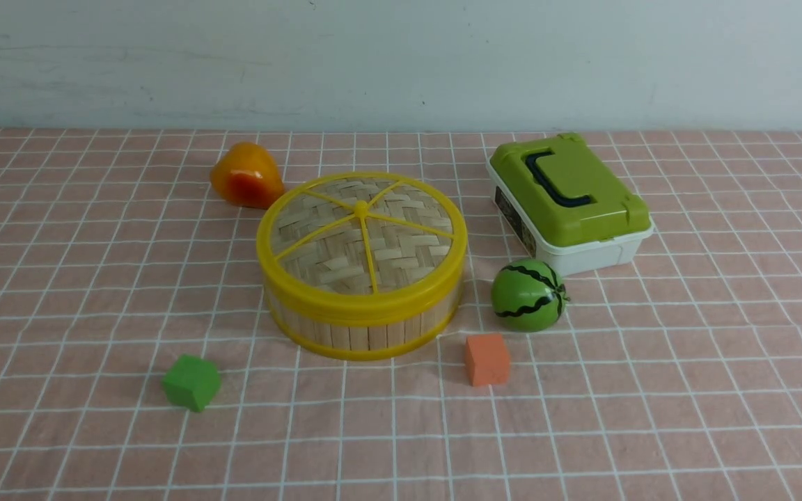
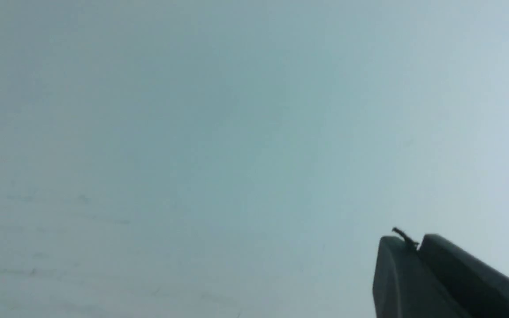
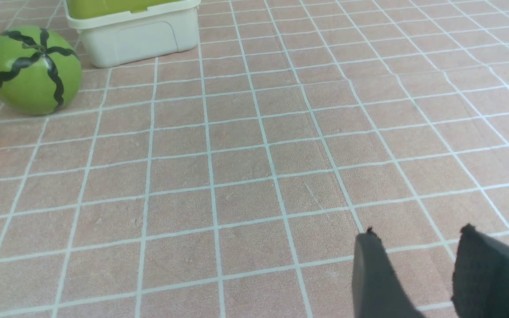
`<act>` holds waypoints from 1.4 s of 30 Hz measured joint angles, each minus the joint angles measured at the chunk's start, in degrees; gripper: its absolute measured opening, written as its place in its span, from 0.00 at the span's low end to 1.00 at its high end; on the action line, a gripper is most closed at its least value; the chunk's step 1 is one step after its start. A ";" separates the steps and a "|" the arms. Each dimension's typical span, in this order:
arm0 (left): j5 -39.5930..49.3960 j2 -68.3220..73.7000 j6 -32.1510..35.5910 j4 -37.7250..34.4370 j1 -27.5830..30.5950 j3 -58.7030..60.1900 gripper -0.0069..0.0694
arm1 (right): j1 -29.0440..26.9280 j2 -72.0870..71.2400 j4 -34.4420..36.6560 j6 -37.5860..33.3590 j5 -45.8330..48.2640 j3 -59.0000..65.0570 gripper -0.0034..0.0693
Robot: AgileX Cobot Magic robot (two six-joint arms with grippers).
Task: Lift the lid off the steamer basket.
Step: Use the left arm to lift the lid of the steamer
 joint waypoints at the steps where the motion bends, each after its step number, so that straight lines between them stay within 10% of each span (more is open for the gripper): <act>1: -2.17 0.00 -3.52 -0.92 0.00 0.00 0.16 | 0.00 0.00 0.00 0.00 0.00 0.00 0.38; 8: 6.41 1.24 -16.11 -3.81 0.00 -7.85 0.15 | 0.00 0.00 0.00 0.00 0.00 0.00 0.38; 33: 74.01 74.43 6.18 -1.45 -9.86 -72.34 0.07 | 0.00 0.00 0.00 0.00 0.00 0.00 0.38; 42: 83.73 100.33 9.91 1.83 -17.20 -98.00 0.07 | 0.00 0.00 0.00 0.00 0.00 0.00 0.38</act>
